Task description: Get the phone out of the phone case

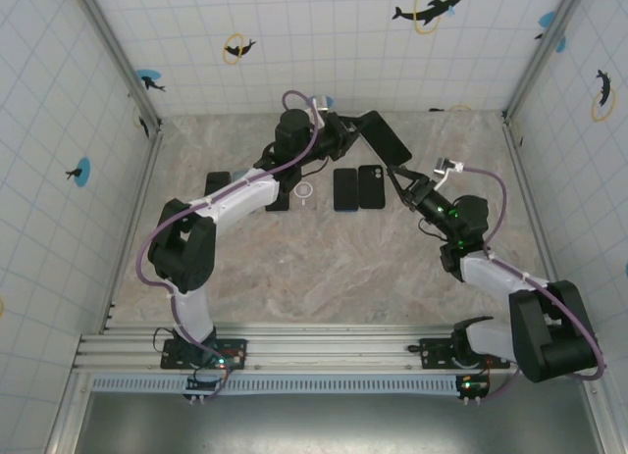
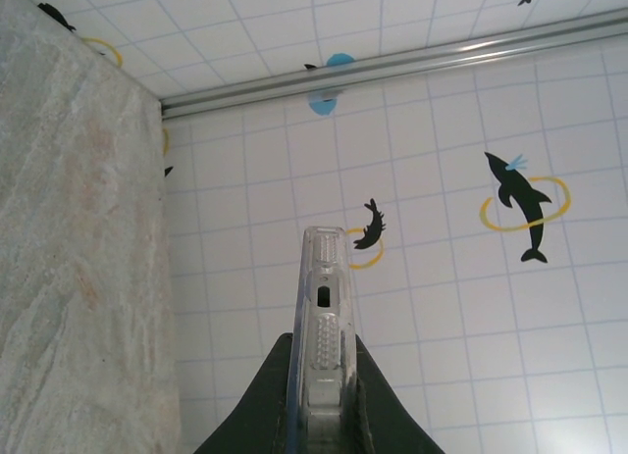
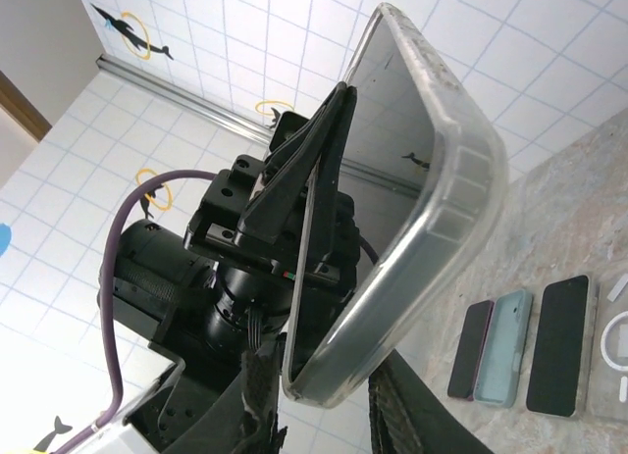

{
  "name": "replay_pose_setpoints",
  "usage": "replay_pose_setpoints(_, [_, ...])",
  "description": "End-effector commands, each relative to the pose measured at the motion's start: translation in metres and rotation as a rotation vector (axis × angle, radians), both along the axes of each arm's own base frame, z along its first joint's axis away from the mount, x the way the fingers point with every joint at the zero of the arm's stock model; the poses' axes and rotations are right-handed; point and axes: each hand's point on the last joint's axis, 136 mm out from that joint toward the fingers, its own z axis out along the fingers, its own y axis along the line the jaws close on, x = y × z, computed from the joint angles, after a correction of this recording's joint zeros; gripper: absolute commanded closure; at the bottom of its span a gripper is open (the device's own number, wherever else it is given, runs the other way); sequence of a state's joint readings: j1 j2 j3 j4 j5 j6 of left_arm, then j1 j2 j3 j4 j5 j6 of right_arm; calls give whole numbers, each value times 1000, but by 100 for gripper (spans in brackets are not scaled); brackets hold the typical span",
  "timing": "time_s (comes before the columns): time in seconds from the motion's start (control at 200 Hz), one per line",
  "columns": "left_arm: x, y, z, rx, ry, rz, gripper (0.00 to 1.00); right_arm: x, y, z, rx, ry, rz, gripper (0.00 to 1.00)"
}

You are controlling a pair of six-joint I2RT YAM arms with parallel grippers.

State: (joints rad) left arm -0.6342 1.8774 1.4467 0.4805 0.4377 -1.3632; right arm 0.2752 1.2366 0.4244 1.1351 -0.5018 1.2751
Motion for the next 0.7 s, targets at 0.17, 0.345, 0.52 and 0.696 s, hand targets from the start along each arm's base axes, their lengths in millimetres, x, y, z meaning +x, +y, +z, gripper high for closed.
replay_pose_setpoints(0.17, [-17, 7, 58, -104, -104, -20, 100, -4, 1, 18, 13, -79, 3, 74])
replay_pose_setpoints(0.345, [-16, 11, 61, -113, -109, 23, 100, -2, 2, 19, 19, -78, -9, 65])
replay_pose_setpoints(0.52, [-23, 18, 57, -148, -88, 163, 100, 2, 1, 21, 83, -49, -91, 65])
replay_pose_setpoints(0.696, [-32, 32, 48, -215, -54, 337, 100, -1, 0, 15, 175, 0, -196, 64])
